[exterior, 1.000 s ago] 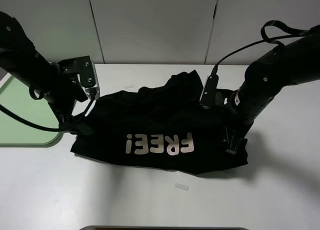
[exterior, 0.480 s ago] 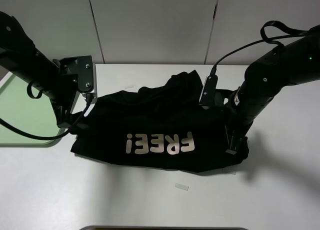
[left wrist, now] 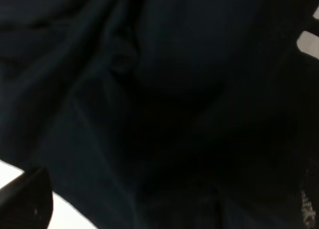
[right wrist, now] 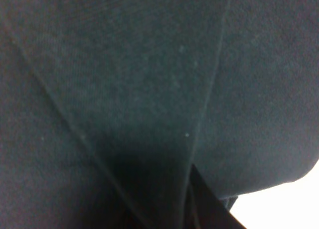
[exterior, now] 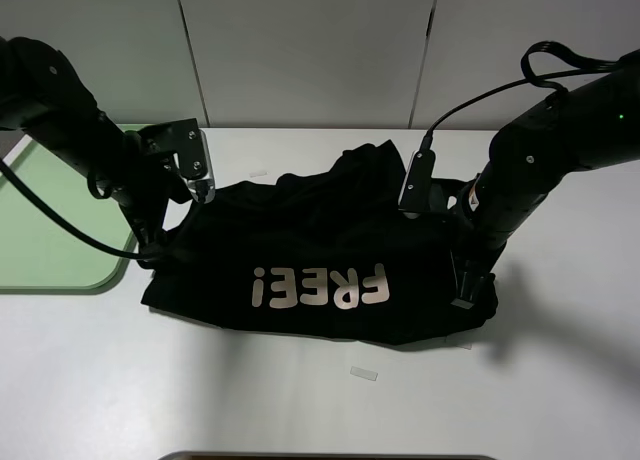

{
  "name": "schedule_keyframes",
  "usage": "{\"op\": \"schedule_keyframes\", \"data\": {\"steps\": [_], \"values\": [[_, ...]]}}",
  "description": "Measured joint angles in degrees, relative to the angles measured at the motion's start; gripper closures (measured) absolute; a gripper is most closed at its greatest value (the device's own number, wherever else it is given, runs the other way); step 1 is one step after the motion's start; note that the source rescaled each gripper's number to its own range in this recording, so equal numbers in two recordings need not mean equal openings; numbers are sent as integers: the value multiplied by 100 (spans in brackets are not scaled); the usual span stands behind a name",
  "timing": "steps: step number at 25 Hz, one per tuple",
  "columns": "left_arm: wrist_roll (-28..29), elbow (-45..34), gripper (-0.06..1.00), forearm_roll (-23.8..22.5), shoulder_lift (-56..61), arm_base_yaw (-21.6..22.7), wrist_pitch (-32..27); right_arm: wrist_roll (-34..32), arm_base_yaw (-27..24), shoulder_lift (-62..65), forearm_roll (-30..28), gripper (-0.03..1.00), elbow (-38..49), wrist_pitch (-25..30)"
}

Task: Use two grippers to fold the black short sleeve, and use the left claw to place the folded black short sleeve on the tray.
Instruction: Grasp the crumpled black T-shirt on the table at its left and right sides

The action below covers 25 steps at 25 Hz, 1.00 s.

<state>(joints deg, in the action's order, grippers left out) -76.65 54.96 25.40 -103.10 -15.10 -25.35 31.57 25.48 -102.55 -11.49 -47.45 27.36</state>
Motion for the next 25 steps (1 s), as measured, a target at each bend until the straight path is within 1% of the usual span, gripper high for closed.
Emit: {"op": "schedule_keyframes", "data": {"steps": [4,8,9,11,12,14,16,17,19,21,23,24,25], "values": [[65,381,-3,19,-432,0,-124,16,0,0,0,96,0,0],[90,845,-2,148,-907,0,-477,16,0,0,0,96,0,0],[90,845,-2,148,-907,0,-477,16,0,0,0,96,0,0],[107,1109,2,260,-1180,0,-919,16,0,0,0,96,0,0],[107,1142,6,260,-1219,0,-1037,16,0,0,0,96,0,0],[101,1172,20,170,-1230,0,-1249,16,0,0,0,96,0,0],[101,1190,36,-125,-1230,0,-1520,16,0,0,0,96,0,0],[125,1197,44,-353,-1230,0,-1721,16,0,0,0,96,0,0],[221,1197,55,-778,-1230,0,-2027,16,0,0,0,96,0,0],[455,1197,69,-1057,-1230,0,-2139,16,0,0,0,96,0,-4],[760,1197,84,-1185,-1230,0,-2139,16,0,0,-13,96,0,-4],[899,1197,89,-1225,-1230,-5,-2139,16,0,0,-13,96,0,-4],[1078,1197,91,-1238,-1230,-6,-2132,16,0,0,-13,96,0,-4]]}}
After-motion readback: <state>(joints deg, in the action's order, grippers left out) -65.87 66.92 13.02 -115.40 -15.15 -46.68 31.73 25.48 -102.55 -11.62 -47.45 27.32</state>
